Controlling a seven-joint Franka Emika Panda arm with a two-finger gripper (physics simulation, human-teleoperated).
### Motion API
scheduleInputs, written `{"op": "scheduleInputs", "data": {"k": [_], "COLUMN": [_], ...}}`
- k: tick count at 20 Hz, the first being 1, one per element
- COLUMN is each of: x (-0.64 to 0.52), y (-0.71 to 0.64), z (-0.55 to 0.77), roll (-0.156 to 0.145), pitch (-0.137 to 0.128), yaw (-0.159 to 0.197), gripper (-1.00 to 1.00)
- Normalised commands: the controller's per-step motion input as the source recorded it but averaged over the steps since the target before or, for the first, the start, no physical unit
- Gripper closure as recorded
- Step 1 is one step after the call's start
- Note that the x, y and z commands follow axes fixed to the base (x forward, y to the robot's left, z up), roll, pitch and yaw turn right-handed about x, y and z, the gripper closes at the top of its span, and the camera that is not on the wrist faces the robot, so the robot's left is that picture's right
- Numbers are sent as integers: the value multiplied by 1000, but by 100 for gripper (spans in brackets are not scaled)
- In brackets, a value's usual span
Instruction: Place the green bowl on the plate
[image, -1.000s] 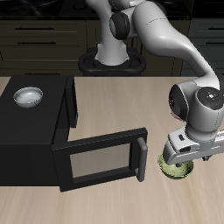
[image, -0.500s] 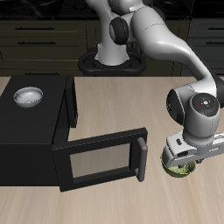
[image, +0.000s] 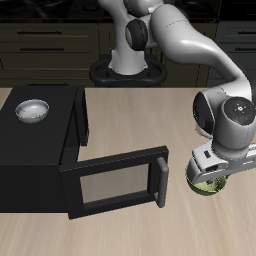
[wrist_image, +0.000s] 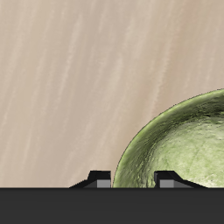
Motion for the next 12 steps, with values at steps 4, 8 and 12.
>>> {"op": "scheduleInputs", "data": {"k": [4, 8, 12], "x": [-169, -390, -445], "y": [-31, -30, -23], "z": [190, 298, 299], "roll": [-17, 20, 31], "pitch": [-62, -90, -71], "yaw": [44, 5, -7], "gripper": [100, 100, 100]}}
